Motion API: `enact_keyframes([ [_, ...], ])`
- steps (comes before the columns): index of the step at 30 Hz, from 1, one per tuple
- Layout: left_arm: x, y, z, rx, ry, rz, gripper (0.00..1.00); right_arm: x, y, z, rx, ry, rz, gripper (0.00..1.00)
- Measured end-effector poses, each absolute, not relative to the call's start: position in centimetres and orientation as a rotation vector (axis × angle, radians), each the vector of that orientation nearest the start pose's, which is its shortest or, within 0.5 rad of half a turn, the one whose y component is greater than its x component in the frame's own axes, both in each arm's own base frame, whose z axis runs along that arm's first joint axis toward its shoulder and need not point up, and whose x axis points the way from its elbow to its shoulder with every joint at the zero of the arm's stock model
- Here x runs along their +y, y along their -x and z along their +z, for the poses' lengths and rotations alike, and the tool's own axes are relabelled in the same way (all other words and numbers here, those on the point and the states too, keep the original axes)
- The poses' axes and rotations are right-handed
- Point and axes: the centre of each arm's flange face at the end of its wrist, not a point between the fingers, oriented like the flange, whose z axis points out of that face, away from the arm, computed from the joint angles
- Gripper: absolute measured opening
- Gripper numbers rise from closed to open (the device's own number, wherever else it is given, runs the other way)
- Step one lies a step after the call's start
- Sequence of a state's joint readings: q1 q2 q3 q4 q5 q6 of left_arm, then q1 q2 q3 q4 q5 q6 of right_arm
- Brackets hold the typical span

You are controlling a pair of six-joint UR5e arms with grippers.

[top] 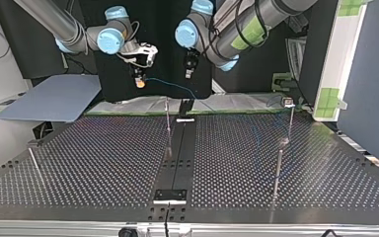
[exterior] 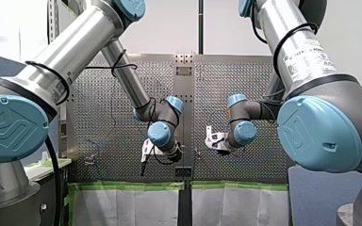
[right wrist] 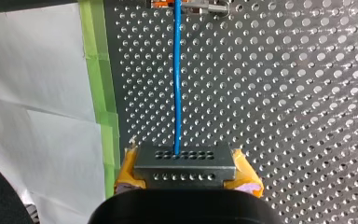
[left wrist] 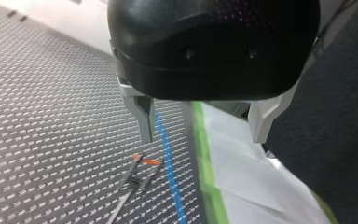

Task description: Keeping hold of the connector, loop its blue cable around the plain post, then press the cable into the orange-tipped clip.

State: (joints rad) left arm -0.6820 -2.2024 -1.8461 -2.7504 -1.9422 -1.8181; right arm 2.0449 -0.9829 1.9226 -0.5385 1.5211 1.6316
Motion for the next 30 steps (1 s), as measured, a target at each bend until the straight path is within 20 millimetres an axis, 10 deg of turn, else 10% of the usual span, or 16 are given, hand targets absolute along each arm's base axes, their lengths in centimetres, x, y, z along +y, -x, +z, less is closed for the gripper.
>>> enact_keyframes([
  [19,-41.0,-38.9,20.2,1.93,-0.132,-0.231,1.0,-39.9,-34.2,3.4,-1.215,-1.896,1.235,0.0],
  [30,-37.5,-41.0,21.7,1.979,-0.094,-0.123,1.0,-41.0,-33.4,1.8,-1.208,-1.874,1.226,0.0],
])
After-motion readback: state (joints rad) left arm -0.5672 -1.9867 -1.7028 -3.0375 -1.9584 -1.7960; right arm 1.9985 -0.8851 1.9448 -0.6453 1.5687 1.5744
